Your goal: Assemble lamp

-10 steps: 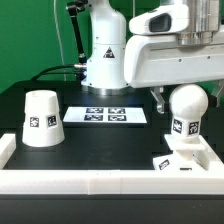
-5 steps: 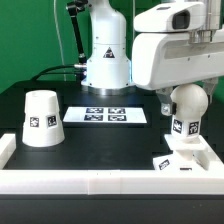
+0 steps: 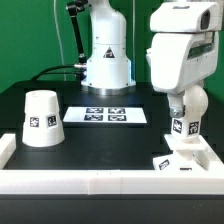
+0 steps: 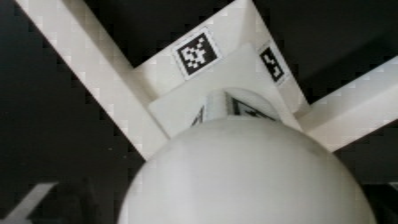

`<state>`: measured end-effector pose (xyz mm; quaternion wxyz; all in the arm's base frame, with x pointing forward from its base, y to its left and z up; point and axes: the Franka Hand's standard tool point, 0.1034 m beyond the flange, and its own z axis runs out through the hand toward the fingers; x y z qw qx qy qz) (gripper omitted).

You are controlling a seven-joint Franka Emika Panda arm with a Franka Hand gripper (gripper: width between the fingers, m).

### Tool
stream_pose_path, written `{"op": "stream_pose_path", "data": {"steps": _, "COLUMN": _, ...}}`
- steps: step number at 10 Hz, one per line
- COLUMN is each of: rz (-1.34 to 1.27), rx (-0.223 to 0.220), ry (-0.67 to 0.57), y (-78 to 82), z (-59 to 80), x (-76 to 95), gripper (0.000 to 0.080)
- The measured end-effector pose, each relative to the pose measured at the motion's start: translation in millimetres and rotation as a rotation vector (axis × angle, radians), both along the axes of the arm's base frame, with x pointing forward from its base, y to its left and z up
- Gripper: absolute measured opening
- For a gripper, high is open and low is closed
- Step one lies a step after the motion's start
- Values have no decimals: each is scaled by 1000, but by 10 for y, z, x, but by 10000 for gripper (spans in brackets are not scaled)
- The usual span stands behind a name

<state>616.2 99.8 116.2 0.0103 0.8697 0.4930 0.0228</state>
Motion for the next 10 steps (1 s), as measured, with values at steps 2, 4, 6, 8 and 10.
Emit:
{"op": "stream_pose_path", "data": {"steps": 2, "rz": 83, "rx": -15, "ry": 0, "y": -25, "z": -9, "x": -1, "gripper": 686}}
{"op": "stream_pose_path", "data": {"steps": 4, "rz": 79, "rx": -15, "ry": 0, "y": -31, "z": -10, "x": -1, "gripper": 576}}
{"op": "stream_pose_path", "data": {"steps": 6, "rz": 34, "rx": -12, "ry": 0, "y": -31, "z": -11, "x": -4, "gripper": 576}}
{"op": "stream_pose_path", "data": {"steps": 8, "rz": -90, "rx": -4, "ry": -6, "y": -30, "z": -11, "x": -10, "gripper": 576}}
{"op": "stream_pose_path", "data": {"steps": 10, "rz": -365, "rx": 11, "ry": -6, "y": -24, "z": -12, "x": -10, "gripper": 576}}
